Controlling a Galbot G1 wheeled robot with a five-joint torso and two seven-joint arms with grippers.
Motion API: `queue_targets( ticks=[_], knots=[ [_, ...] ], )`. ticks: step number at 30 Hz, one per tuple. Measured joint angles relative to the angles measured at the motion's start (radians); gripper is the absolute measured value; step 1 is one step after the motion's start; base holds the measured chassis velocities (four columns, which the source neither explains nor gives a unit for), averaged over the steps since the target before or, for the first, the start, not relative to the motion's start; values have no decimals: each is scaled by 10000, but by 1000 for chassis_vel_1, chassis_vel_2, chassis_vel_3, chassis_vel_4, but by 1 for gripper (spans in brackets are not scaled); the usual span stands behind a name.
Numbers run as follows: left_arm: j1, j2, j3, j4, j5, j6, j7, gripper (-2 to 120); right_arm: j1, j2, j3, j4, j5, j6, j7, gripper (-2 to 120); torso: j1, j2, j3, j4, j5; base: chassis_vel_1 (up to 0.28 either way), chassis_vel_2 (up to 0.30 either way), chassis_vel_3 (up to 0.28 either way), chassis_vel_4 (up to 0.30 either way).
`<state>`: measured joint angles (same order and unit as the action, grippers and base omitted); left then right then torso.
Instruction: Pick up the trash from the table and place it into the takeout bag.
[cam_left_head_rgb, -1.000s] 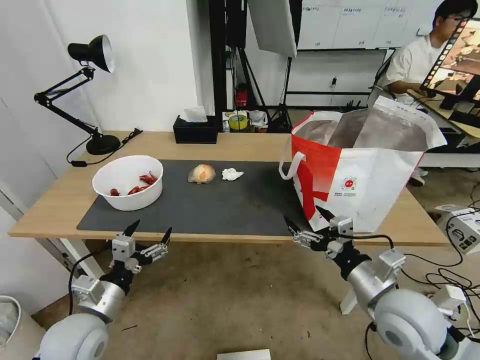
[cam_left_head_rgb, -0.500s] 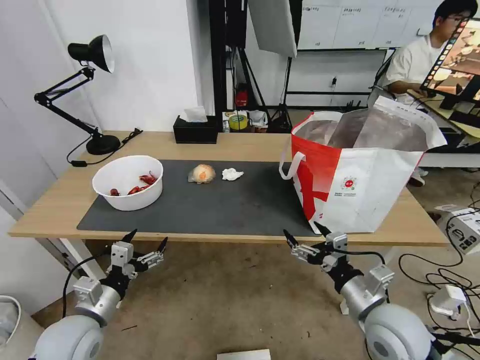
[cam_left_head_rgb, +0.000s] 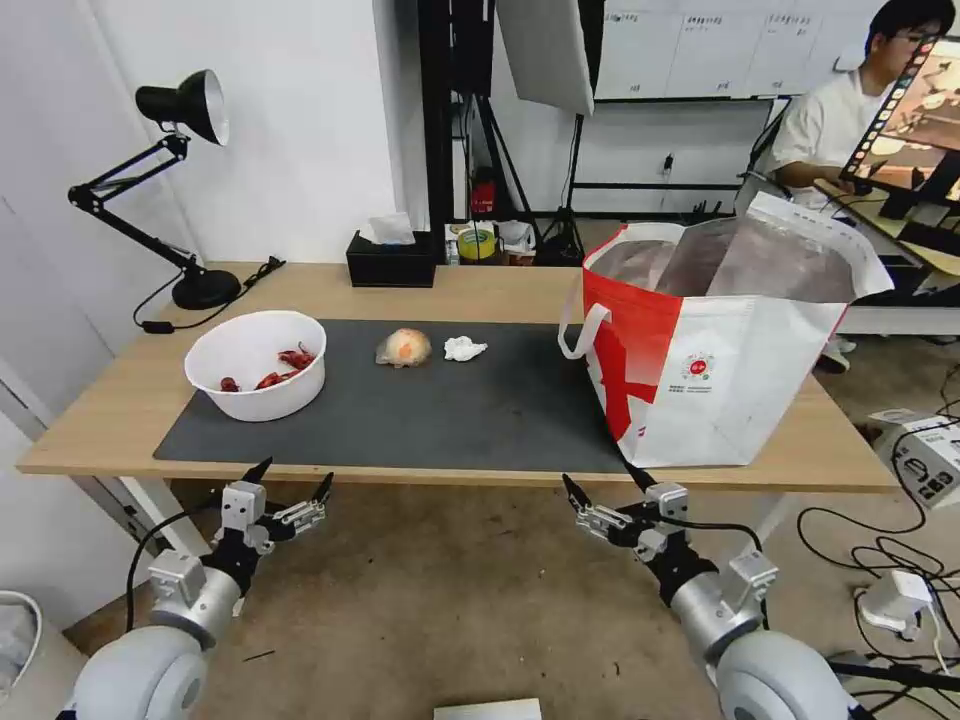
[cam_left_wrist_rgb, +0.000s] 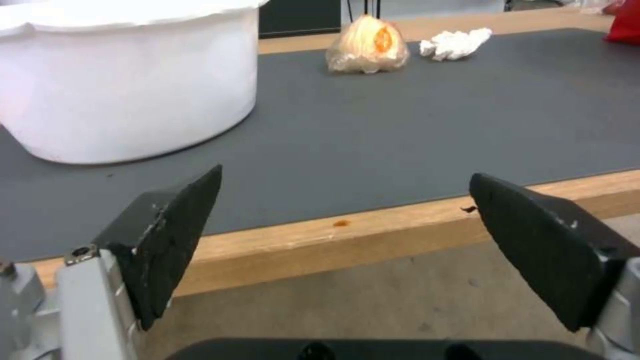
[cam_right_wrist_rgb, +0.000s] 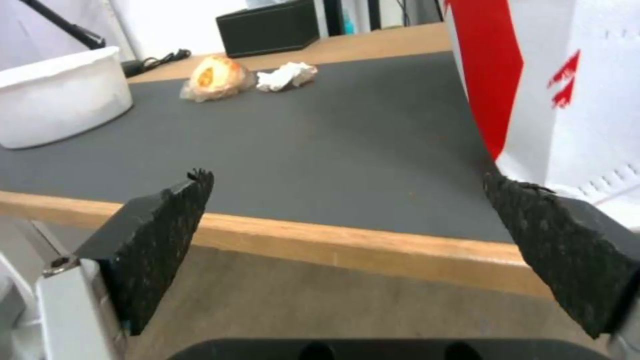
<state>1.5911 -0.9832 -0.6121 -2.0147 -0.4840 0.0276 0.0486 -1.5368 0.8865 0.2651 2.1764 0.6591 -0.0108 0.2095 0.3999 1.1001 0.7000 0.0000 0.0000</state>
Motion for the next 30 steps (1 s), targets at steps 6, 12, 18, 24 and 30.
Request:
queue_targets(
  ticks=[6, 12, 18, 24, 30],
  knots=[
    [-16, -25, 11, -29, -5, 0, 124, 100, -5, 97, -52, -34, -15, -15, 205, 100, 0, 0, 0, 0, 0, 0, 0, 0, 0],
    [-16, -40, 4, -27, -4, 0, 139, 100, 55, 77, -54, -46, -10, -33, 255, 100, 0, 0, 0, 0, 0, 0, 0, 0, 0],
    [-1, -48, -3, -33, -3, 0, 145, 100, 247, -32, -101, -88, 45, -66, 287, 100, 0, 0, 0, 0, 0, 0, 0, 0, 0],
    [30, -51, -40, -52, 14, -6, 146, 100, 753, -95, -327, -110, 220, -221, 319, 100, 0, -1, 0, 0, 0, 0, 0, 0, 0],
    [24, -58, -43, -144, 14, -11, 142, 100, 1853, -326, -712, -122, 776, -663, 330, 100, 1, -2, 1, 0, -1, 0, 0, 0, 0]
  ],
)
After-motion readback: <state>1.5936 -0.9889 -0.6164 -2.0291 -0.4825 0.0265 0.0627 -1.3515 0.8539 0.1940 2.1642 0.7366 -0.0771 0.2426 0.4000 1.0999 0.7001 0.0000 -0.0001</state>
